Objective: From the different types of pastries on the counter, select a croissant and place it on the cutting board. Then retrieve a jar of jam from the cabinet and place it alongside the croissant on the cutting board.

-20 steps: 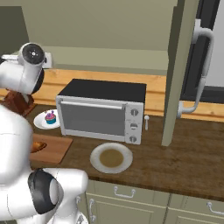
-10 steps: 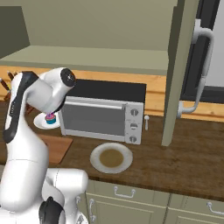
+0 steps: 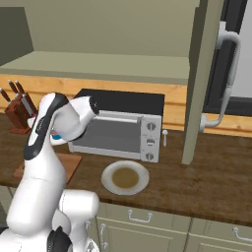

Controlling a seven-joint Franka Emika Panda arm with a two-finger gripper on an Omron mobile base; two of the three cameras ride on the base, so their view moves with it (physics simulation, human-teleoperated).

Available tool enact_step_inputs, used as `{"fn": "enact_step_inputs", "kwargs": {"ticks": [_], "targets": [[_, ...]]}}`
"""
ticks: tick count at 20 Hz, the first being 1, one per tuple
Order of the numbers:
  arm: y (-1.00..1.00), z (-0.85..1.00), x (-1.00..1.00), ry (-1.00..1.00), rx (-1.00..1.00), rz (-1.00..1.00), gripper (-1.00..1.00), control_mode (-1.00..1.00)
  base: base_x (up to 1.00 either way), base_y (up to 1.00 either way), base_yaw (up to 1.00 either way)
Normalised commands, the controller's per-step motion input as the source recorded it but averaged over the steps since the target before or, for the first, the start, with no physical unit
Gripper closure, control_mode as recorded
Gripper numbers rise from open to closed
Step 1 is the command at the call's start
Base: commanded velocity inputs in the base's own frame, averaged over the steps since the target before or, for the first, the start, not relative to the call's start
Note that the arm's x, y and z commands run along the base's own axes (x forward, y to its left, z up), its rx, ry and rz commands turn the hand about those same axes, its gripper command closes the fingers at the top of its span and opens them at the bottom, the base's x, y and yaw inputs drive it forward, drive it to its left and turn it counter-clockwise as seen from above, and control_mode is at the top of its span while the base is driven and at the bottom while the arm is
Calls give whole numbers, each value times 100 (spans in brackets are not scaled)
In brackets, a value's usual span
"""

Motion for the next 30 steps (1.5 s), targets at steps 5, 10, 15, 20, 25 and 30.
{"fn": "enact_step_inputs", "kwargs": {"ticks": [5,10,15,20,25,30], "targets": [[0,-82,0,0,-1,13,100,-100,0,0,0],[0,-82,-8,-7,0,0,100,-100,0,0,0],[-2,-85,-15,-11,0,0,100,-100,0,0,0],[0,-77,0,-2,-2,5,100,-100,0,0,0],[0,-56,10,-1,0,11,100,-100,0,0,0],[0,-46,0,-10,2,8,100,-100,0,0,0]]}}
